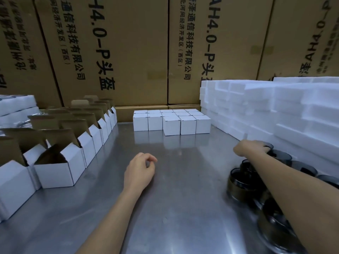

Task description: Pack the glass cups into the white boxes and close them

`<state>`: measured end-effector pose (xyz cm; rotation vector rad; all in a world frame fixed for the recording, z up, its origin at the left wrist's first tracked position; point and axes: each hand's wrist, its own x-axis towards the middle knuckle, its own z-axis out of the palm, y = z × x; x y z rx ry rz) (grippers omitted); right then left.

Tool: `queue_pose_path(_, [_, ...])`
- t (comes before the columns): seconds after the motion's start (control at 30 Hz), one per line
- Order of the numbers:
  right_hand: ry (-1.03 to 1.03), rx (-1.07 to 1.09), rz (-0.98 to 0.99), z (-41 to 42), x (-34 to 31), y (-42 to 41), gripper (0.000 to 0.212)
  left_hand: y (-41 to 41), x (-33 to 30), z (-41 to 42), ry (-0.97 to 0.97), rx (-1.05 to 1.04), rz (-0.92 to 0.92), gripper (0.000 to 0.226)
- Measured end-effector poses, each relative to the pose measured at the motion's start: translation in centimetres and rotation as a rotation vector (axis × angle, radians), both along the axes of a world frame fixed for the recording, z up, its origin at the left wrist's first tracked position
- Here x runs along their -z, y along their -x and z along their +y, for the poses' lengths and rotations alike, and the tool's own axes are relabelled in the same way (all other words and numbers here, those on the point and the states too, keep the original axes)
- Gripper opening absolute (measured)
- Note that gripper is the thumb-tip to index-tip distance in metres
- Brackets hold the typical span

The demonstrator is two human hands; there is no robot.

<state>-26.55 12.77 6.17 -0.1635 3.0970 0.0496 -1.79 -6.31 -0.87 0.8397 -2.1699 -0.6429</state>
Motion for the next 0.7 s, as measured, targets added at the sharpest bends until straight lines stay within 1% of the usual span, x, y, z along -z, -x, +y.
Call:
queue_pose_path(0.1, [0.017,-0.082,0.049,-0.3,0.1,-0.1,0.048,0.0,0.0,-0.3,-0.030,-0.012,0.004,0.024])
queue_pose_path(0.2, [0.119,-0.212,0.105,-1.8,0.0,-0.7,0.034,0.1,0.1,-0.5,-0.063,-0.010,0.019,0.026])
queue_pose_path(0.3, [0.193,-0.379,0.094,-4.6,-0.5,-2.2,0.026,0.2,0.0,-0.4,-0.081,-0.003,0.030,0.026])
queue_pose_path(0.37, [0.207,-0.503,0.056,-7.0,-0.9,-3.9,0.025,0.1,0.0,-0.5,-0.091,0.006,0.038,0.027])
queue_pose_path(0.43, [0.227,-0.641,0.010,-9.2,-1.1,-5.9,0.028,0.1,0.0,-0.6,-0.106,0.014,0.053,0.026])
queue_pose_path(0.53, [0.282,-0.850,-0.065,-11.5,-1.4,-9.2,0.031,0.1,0.1,-0.6,-0.148,0.047,0.096,0.018])
queue_pose_path(0.57, [0.297,-0.922,-0.077,-12.0,-1.6,-10.4,0.034,0.1,0.1,-0.6,-0.160,0.068,0.098,0.019])
queue_pose_path(0.6, [0.306,-0.991,-0.089,-12.5,-1.7,-11.4,0.036,0.0,0.1,-0.6,-0.169,0.094,0.090,0.025])
queue_pose_path(0.7, [0.332,-1.125,-0.143,-13.3,-1.6,-13.4,0.029,-0.1,-0.1,-0.6,-0.177,0.143,0.057,0.044])
